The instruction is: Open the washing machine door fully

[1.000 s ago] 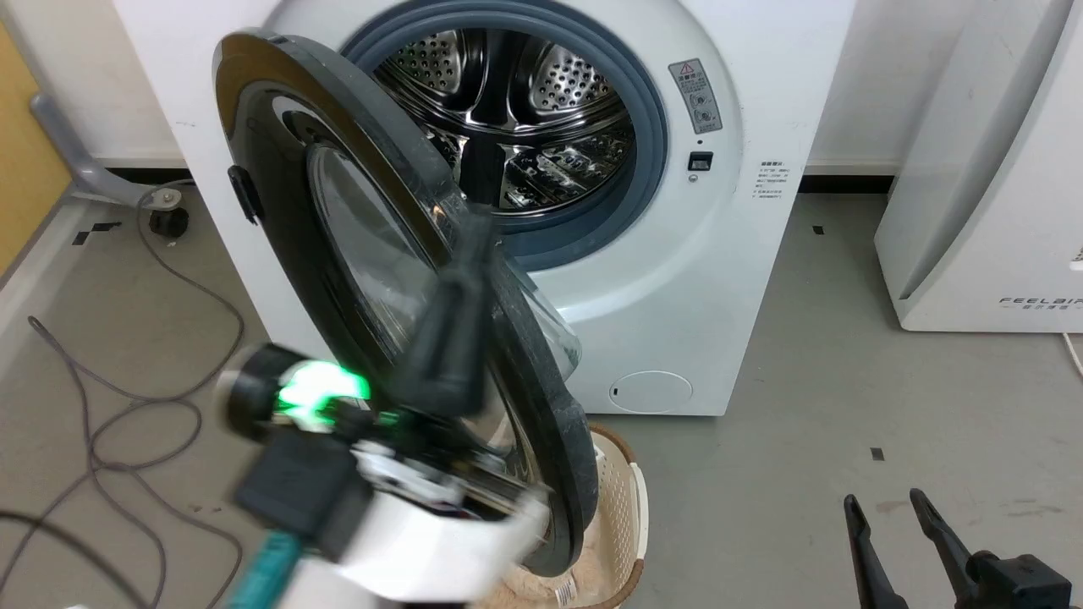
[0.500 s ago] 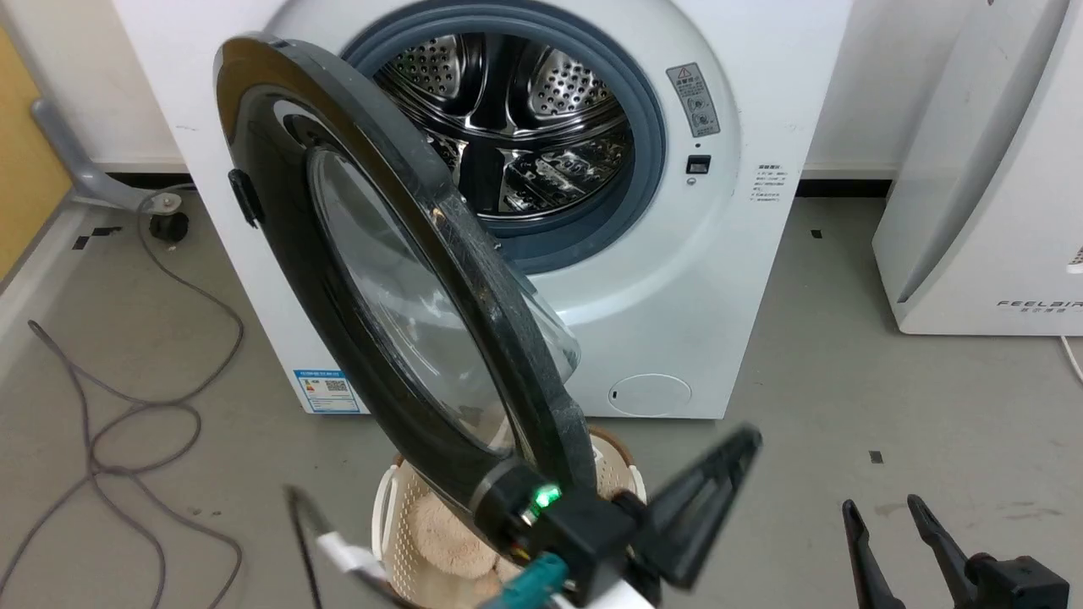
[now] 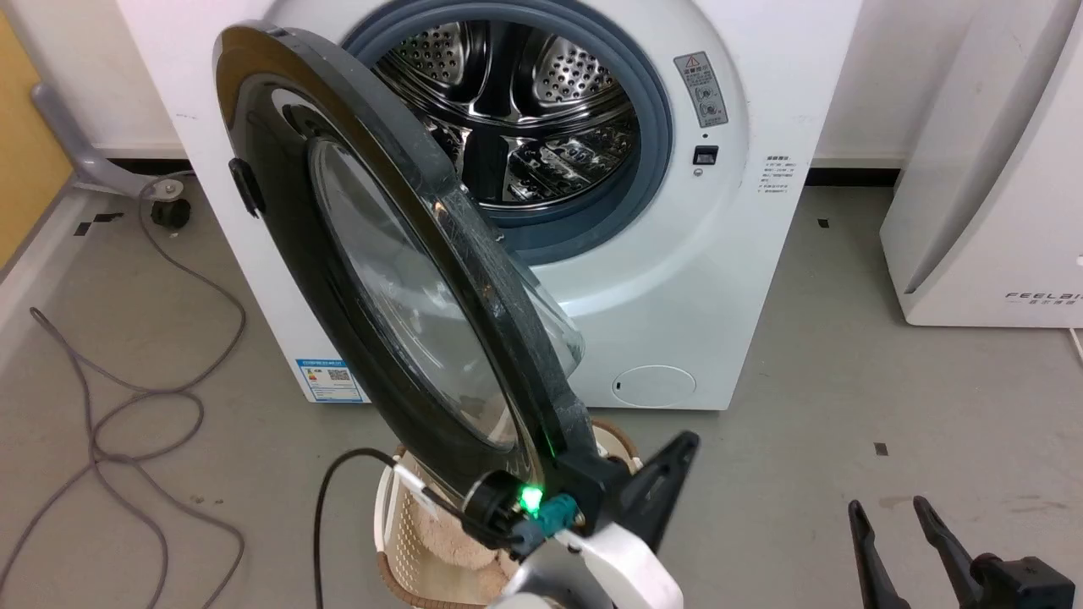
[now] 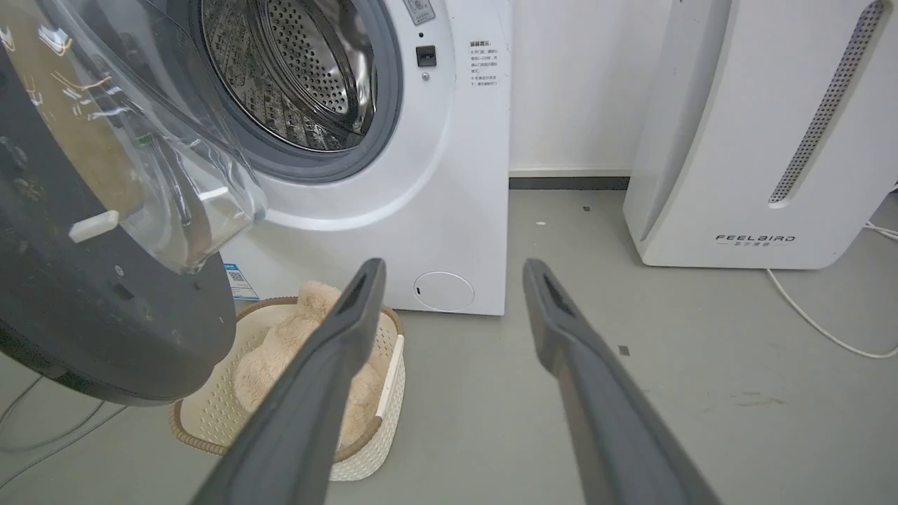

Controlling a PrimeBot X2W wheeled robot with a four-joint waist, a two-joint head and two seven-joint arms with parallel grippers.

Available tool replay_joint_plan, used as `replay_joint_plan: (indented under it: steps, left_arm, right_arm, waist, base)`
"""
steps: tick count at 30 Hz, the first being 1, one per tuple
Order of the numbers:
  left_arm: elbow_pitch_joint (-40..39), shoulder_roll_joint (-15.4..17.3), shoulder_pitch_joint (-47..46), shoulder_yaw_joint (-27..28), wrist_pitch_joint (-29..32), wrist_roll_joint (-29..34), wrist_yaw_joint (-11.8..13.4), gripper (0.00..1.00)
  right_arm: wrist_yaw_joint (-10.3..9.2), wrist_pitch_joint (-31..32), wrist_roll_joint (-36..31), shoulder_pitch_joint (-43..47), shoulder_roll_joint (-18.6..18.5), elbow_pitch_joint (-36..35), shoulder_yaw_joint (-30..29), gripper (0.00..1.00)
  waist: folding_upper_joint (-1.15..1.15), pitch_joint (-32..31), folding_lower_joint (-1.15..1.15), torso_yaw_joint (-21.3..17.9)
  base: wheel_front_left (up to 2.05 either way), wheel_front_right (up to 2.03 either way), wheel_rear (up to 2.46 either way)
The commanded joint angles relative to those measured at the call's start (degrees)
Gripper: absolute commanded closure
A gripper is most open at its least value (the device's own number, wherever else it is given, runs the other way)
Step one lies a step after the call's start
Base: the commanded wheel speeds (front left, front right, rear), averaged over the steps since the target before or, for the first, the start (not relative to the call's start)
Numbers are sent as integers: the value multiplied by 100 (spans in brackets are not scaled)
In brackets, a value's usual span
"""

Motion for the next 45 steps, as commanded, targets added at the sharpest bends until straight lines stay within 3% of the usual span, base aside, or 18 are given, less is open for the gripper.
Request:
replay_joint_plan:
  steps: [1,10,18,25,31,45]
  left_arm:
    - [168,8,-151,13,-109,-94,117,100]
    - [874,8,-548,-106,-505,-461,509,100]
    - [886,132,-355,-35,-679,-498,693,100]
    - [293,556,139,-11,-706,-424,941,100]
    - [-469,972,672,92,-563,-378,1341,100]
    - [-2073,1724,1643,523,-431,-205,2269,100]
  right_arm:
    - [5,36,-10,-17,9,12,-20,0]
    - [5,76,93,13,9,61,-44,0]
    - [5,161,168,37,9,117,-71,0]
    - [5,255,231,124,9,192,-98,0]
    - [5,299,243,141,9,221,-79,0]
    - [5,370,260,223,9,213,-83,0]
  waist:
    - [0,6,0,-6]
    - [0,8,0,69]
    - [0,11,0,156]
    - [0,-24,0,245]
    - [0,-59,0,389]
    - [0,-103,0,1238]
  base:
    - [0,0,0]
    - [0,0,0]
    - [0,0,0]
    - [0,0,0]
    - [0,0,0]
    - [0,0,0]
